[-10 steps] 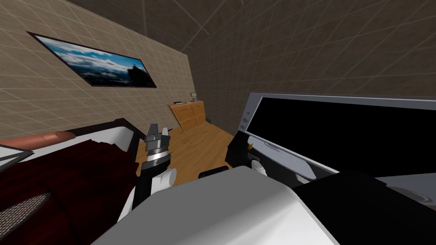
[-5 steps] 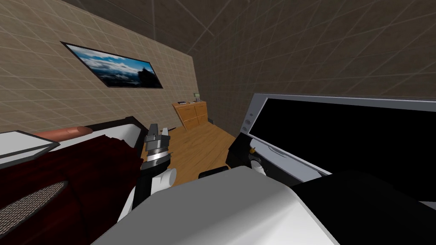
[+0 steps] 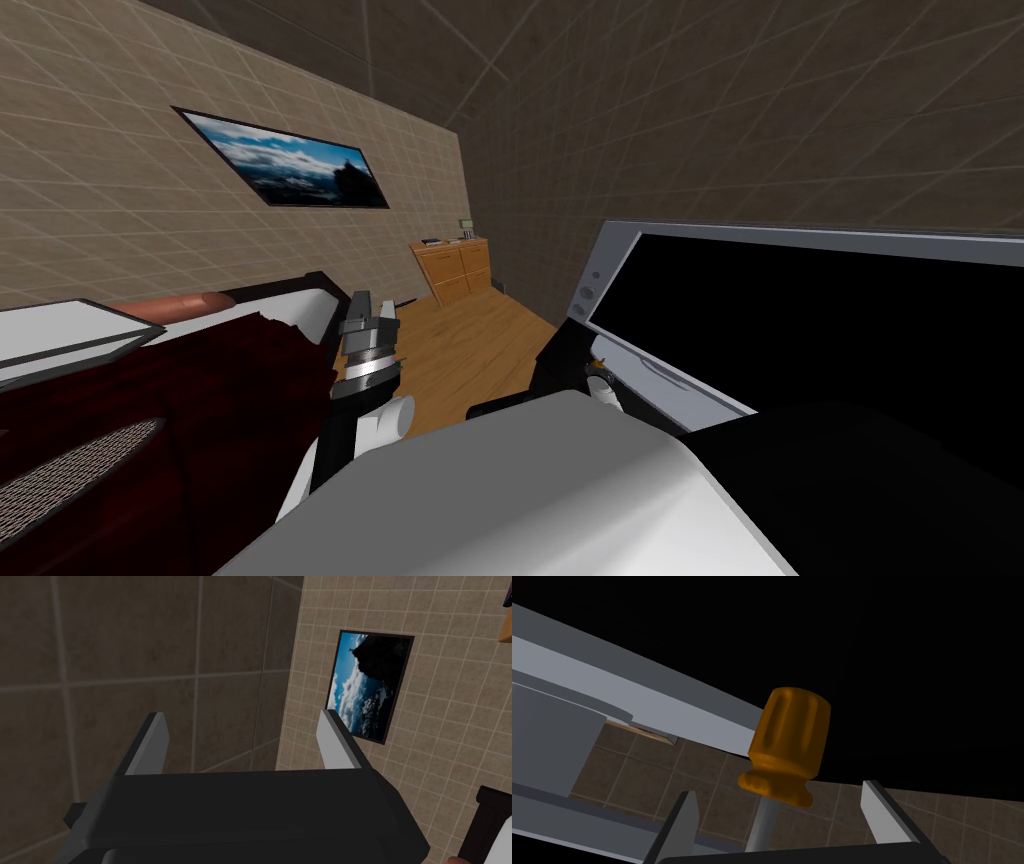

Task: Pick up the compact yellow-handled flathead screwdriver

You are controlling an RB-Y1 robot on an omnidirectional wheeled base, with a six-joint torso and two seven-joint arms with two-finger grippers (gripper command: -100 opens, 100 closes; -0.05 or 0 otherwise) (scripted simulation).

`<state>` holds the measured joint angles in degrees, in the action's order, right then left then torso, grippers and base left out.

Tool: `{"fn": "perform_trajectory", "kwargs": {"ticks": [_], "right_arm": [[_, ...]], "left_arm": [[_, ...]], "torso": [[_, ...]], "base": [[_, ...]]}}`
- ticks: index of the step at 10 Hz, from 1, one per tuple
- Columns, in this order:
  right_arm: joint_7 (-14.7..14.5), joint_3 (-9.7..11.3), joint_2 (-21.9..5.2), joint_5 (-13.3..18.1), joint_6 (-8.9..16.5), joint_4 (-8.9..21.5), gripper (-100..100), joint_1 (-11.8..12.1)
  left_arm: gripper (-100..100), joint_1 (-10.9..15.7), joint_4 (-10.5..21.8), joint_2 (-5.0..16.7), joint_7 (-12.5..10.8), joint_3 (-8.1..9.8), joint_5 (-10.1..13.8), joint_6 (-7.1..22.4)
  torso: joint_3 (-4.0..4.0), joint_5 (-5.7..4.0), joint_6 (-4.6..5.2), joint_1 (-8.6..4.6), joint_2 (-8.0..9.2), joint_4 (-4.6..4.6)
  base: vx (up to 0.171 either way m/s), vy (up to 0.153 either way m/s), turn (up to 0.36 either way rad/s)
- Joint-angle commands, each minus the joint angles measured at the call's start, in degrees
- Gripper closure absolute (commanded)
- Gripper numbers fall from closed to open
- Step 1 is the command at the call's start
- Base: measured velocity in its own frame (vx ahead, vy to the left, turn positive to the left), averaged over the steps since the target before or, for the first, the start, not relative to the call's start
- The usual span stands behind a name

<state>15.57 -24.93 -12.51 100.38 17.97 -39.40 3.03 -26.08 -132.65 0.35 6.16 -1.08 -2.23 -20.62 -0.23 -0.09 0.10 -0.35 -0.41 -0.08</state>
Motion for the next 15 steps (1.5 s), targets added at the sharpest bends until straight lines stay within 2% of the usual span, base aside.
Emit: {"fn": "perform_trajectory", "kwargs": {"ticks": [1,2,3,4,5,7,8,9,10,11,12,14,15], "right_arm": [[0.0,0.0,0.0,0.0,0.0,0.0,0,0.0],[2.9,2.9,-2.1,-2.9,2.6,-0.4,-100,1.6],[3.2,5.9,-2.1,-3.3,2.6,-0.4,-100,1.6],[3.2,6.1,-2.1,-4.2,2.6,-0.4,-100,1.6],[6.3,8.8,-4.2,-6.1,5.3,-0.9,-100,3.3],[6.3,12.2,-4.2,-8.4,5.3,-0.9,-100,3.3],[9.5,14.2,-6.3,-10.4,8.0,-1.3,-100,4.9],[9.5,17.3,-6.3,-10.5,8.0,-1.3,-100,4.9],[9.5,18.3,-6.3,-11.9,8.0,-1.3,-100,4.9],[12.2,20.0,-8.4,-14.3,10.6,-1.7,-100,6.6],[11.9,21.2,-8.4,-16.6,10.6,-1.7,-100,6.6],[12.7,24.4,-8.4,-16.8,10.6,-1.7,-100,6.6],[15.0,26.1,-10.5,-19.8,13.3,-2.1,-100,8.2]], "left_arm": [[0,0.0,0.0,0.0,0.0,0.0,0.0,0.0],[0,0.0,0.0,0.0,0.0,0.0,0.0,0.0],[0,0.0,0.0,0.0,0.0,-0.01,0.0,0.0],[0,0.0,0.0,0.0,0.0,-0.01,0.0,0.0],[0,0.0,0.0,0.0,0.0,-0.01,0.0,0.0],[0,0.0,0.0,0.0,0.0,-0.01,0.0,0.0],[0,0.0,0.0,0.0,0.0,-0.01,0.0,0.0],[0,0.0,0.0,0.0,0.0,-0.01,0.0,0.0],[0,0.0,0.0,0.0,0.0,-0.01,0.0,0.0],[0,0.0,0.0,0.0,0.0,-0.01,0.0,0.0],[0,0.0,0.0,0.0,0.0,-0.01,0.0,0.0],[0,0.0,0.0,0.0,0.0,-0.01,0.0,0.0],[0,0.0,0.0,0.0,0.0,-0.01,0.0,0.0]], "torso": [[0.0,0.0,0.0,0.0,0.0,0.0],[0.09,0.04,0.0,0.16,0.14,0.03],[0.08,0.06,-0.02,0.19,0.12,0.04],[0.07,0.05,-0.01,0.21,0.1,0.03],[0.1,0.06,0.0,0.23,0.16,0.04],[0.1,0.06,0.0,0.24,0.17,0.04],[0.13,0.06,0.0,0.26,0.22,0.05],[0.11,0.07,-0.01,0.24,0.17,0.05],[0.12,0.06,0.0,0.25,0.2,0.05],[0.15,0.06,0.01,0.26,0.24,0.06],[0.13,0.07,0.0,0.24,0.21,0.05],[0.15,0.06,0.0,0.26,0.24,0.06],[0.13,0.06,0.0,0.28,0.22,0.05]], "base": [[0.009,-0.011,-0.001],[0.036,-0.006,0.145],[0.041,-0.014,0.064],[0.017,-0.006,-0.008],[0.032,-0.001,0.122],[0.011,-0.003,0.029],[0.025,-0.001,0.099],[0.014,-0.003,0.069],[0.0,0.0,0.0],[0.022,-0.005,0.108],[-0.001,-0.006,0.03],[0.006,0.002,0.009],[0.019,-0.011,0.128]]}}
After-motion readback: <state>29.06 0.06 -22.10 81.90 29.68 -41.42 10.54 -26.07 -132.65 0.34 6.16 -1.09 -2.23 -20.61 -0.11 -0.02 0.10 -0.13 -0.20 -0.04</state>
